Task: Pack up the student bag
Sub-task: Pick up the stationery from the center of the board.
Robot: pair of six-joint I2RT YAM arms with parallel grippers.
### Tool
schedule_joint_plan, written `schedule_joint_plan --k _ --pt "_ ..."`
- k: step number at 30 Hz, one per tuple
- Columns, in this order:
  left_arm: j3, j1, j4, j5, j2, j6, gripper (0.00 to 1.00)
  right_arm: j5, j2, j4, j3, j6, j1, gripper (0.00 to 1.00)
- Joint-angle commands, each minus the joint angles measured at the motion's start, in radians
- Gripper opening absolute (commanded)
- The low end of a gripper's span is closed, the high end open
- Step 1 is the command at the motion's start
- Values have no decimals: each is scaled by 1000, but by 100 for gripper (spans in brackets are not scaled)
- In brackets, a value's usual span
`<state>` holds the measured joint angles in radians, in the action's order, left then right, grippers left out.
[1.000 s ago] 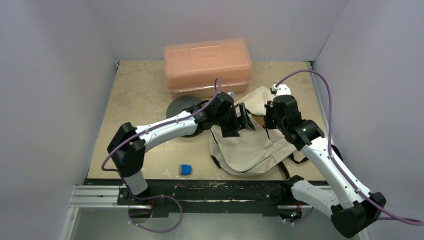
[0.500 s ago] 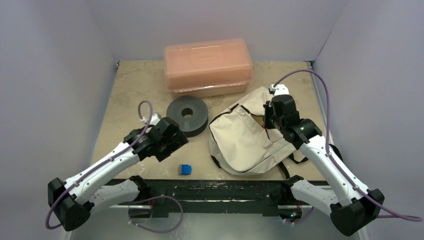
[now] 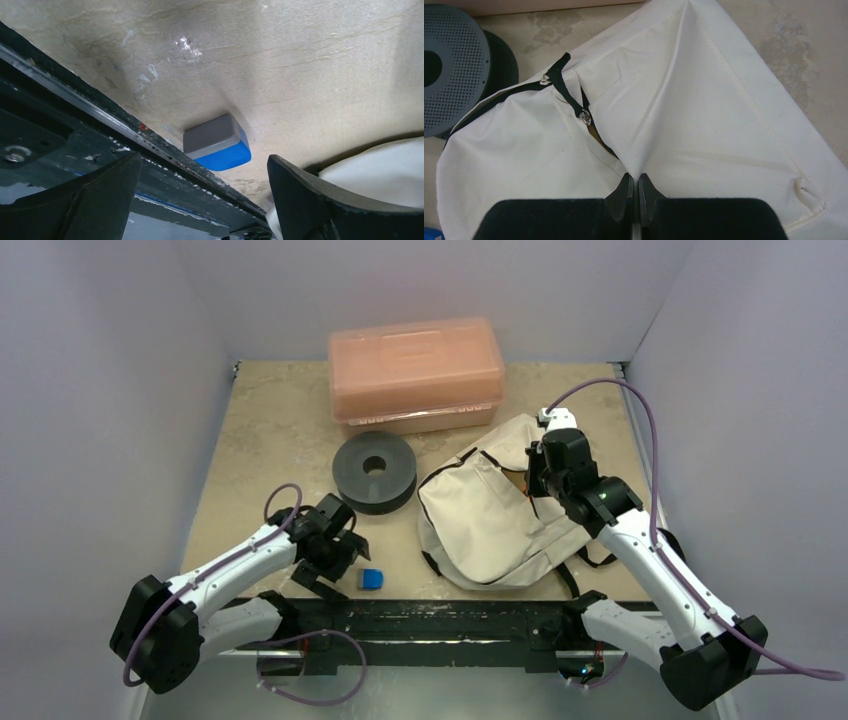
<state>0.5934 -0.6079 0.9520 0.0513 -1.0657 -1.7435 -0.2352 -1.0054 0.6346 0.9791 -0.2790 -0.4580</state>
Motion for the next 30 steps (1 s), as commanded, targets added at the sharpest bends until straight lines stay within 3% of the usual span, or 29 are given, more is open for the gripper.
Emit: schedule_joint_plan --k 1,6,11,19,23,27,30 --pt "-15 10 -85 91 -47 -123 99 16 32 -52 16 4 -9 0" --pt "-25 10 -166 136 -100 -158 98 17 26 -53 18 9 -10 0" --pt "-41 10 -195 143 -120 -185 83 21 27 -54 20 9 -9 0" --pt "-43 10 -187 146 -156 -176 82 23 35 -54 11 8 -9 0" --pt "-58 10 -210 137 -161 -181 68 28 34 -59 7 6 -9 0" --pt "-57 10 -207 123 -161 -174 65 30 33 -64 4 3 -9 0" --pt "-52 11 -197 113 -152 -160 58 33 31 -59 9 4 -9 0"
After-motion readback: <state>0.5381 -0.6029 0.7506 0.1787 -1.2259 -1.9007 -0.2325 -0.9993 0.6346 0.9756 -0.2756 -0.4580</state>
